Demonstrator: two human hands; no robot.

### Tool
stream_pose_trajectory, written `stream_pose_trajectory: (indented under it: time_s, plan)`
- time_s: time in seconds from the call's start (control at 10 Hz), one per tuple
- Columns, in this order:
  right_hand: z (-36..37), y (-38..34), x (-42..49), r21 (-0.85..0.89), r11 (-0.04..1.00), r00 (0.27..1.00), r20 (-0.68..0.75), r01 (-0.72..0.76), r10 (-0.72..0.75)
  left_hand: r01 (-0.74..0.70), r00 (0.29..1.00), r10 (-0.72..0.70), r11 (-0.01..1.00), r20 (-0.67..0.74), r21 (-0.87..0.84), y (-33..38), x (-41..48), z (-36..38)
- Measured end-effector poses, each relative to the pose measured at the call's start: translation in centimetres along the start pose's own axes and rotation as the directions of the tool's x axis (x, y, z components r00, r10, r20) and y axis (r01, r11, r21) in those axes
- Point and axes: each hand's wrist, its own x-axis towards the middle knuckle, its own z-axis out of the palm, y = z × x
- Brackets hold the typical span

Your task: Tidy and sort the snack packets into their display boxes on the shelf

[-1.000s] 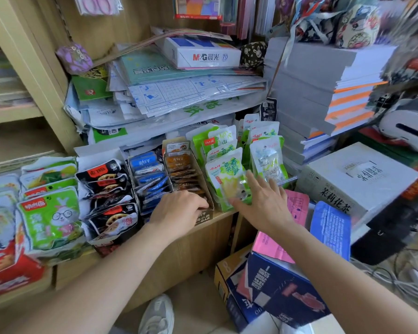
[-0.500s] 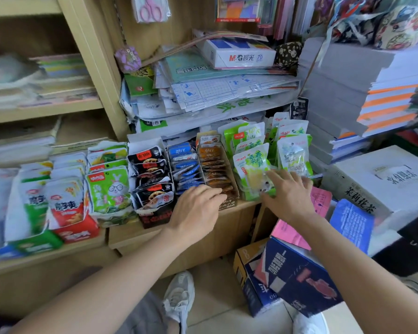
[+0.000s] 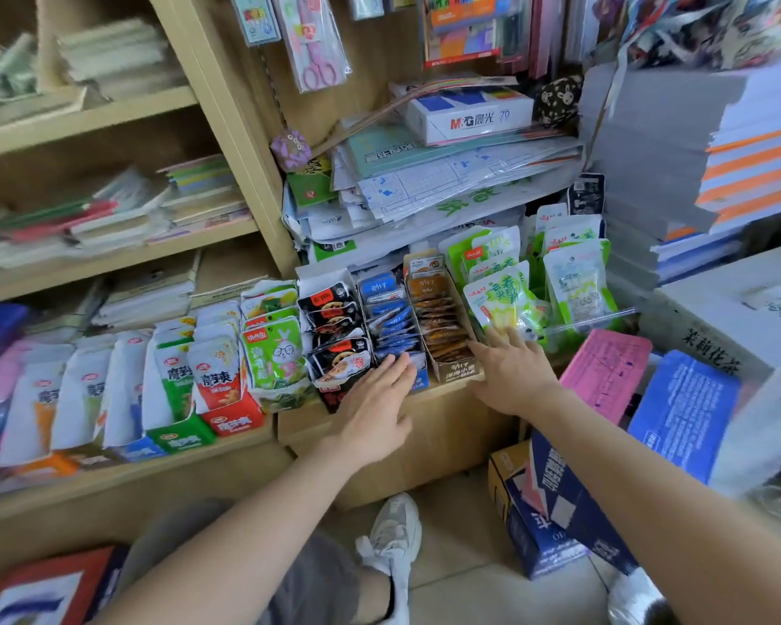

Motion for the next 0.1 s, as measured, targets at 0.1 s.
stream_pose_trajectory:
  time_s: [0.1]
  plan:
    - [-1.88,-0.84,-0.07,0.026,0.999,0.997,-0.069,0.036,-0.034,0.026,0.998,-0.024,0.999,0.05,-0.041,-0.14,-1.02,-3.08]
